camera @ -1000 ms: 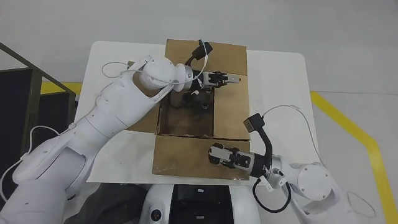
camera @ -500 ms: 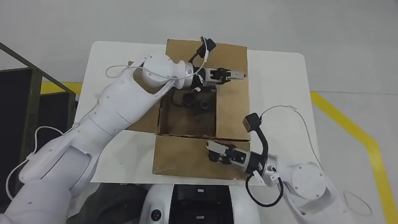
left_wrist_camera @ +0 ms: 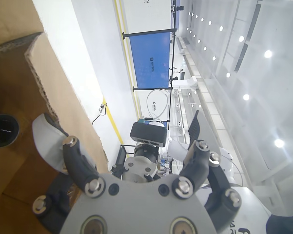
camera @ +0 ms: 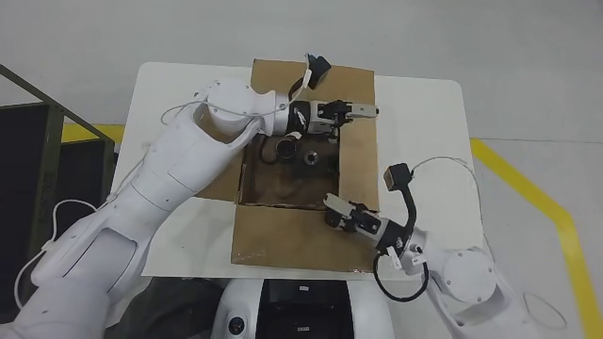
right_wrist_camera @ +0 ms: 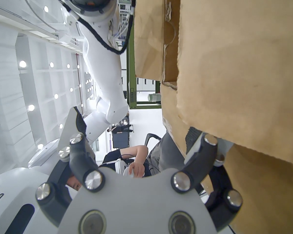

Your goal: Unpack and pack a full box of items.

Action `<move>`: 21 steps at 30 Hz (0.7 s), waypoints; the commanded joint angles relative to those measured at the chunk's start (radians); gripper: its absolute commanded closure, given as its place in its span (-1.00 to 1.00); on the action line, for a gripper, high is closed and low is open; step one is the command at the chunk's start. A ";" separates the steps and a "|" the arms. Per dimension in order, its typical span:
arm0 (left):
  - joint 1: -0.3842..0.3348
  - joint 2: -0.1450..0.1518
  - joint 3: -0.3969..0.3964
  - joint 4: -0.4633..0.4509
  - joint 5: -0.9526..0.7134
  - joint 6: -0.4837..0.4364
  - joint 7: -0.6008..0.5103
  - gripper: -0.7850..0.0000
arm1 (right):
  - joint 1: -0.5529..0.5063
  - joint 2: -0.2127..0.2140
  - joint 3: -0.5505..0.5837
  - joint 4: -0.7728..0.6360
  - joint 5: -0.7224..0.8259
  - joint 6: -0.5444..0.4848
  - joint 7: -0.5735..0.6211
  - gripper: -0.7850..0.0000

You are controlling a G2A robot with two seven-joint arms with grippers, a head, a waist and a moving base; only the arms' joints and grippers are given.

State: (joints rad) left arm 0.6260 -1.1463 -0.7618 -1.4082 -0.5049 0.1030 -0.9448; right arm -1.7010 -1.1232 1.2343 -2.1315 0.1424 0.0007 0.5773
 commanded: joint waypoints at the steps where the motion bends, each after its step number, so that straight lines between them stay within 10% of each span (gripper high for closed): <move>1: 0.001 -0.001 -0.005 -0.001 -0.002 0.000 -0.009 -1.00 | -0.025 0.003 0.022 -0.013 0.002 -0.021 -0.013 -1.00; 21: 0.133 0.054 -0.205 -0.084 0.011 -0.012 -0.131 -1.00 | -0.186 0.016 0.212 -0.084 0.058 -0.154 -0.140 -1.00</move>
State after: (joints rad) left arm 0.7504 -1.0968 -0.9545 -1.4869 -0.5010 0.0894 -1.0681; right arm -1.8866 -1.1072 1.4434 -2.2162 0.1989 -0.1532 0.4443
